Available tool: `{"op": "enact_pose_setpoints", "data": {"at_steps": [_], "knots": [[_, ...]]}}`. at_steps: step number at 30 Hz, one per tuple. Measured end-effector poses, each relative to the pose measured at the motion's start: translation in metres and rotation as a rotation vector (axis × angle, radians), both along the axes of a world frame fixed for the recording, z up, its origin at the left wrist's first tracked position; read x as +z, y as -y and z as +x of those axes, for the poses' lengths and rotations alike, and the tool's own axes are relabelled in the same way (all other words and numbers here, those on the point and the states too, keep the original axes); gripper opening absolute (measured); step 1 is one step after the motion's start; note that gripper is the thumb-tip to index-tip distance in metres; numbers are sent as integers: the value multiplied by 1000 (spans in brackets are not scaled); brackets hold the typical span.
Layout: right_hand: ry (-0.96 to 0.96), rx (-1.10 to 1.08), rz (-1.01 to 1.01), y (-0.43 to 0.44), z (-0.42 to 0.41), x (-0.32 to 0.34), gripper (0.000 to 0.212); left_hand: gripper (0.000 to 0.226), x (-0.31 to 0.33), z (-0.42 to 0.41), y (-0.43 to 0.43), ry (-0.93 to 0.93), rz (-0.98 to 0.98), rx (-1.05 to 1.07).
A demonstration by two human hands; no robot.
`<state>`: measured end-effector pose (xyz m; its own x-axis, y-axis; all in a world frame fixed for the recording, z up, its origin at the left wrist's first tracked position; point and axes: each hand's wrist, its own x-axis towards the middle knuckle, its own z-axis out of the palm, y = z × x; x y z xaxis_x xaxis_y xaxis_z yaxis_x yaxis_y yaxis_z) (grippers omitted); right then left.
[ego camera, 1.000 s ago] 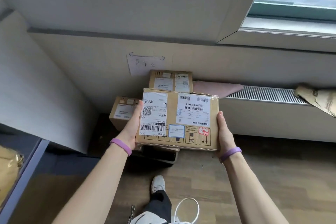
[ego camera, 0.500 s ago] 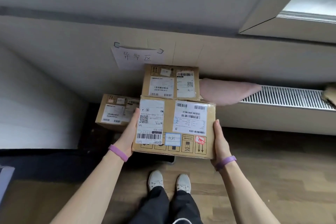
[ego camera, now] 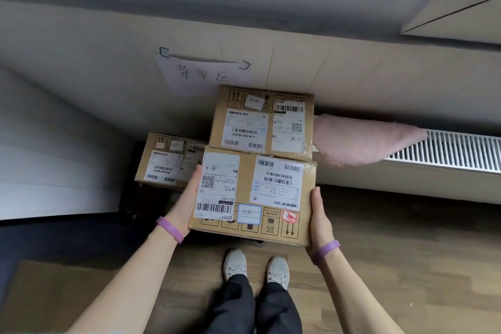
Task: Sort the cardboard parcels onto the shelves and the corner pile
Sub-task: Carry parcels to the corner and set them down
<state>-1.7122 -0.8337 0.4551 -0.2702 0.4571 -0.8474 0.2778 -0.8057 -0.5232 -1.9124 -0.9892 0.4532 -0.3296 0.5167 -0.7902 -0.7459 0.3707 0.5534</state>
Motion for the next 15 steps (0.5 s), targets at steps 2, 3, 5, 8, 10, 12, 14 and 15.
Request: {"op": "enact_pose_setpoints", "data": {"at_steps": [2, 3, 5, 8, 10, 12, 14, 15], "knots": [[28, 3, 3, 1, -1, -9, 73, 57, -13, 0, 1, 3, -28, -2], [46, 9, 2, 1, -2, -14, 73, 58, -19, 0, 2, 2, -45, -1], [77, 24, -10, 1, -2, -23, 67, 57, -29, 2, 4, -2, -85, 17], [78, 15, -32, -2, 0, -33, 60, 59, -38, 2, 3, 7, -91, 31], [76, 6, -40, -5, 1, -36, 57, 61, -42, 1, 2, -3, -79, 29], [65, 1, -43, -6, 2, -39, 55, 61, -45, 1, 1, -12, -57, 35], [52, -5, -49, -7, 2, -42, 56, 60, -47, 2, 0, -37, -49, 38], [57, -10, -57, -6, 3, -43, 58, 59, -49, 3, 0, -54, -52, 44]]}}
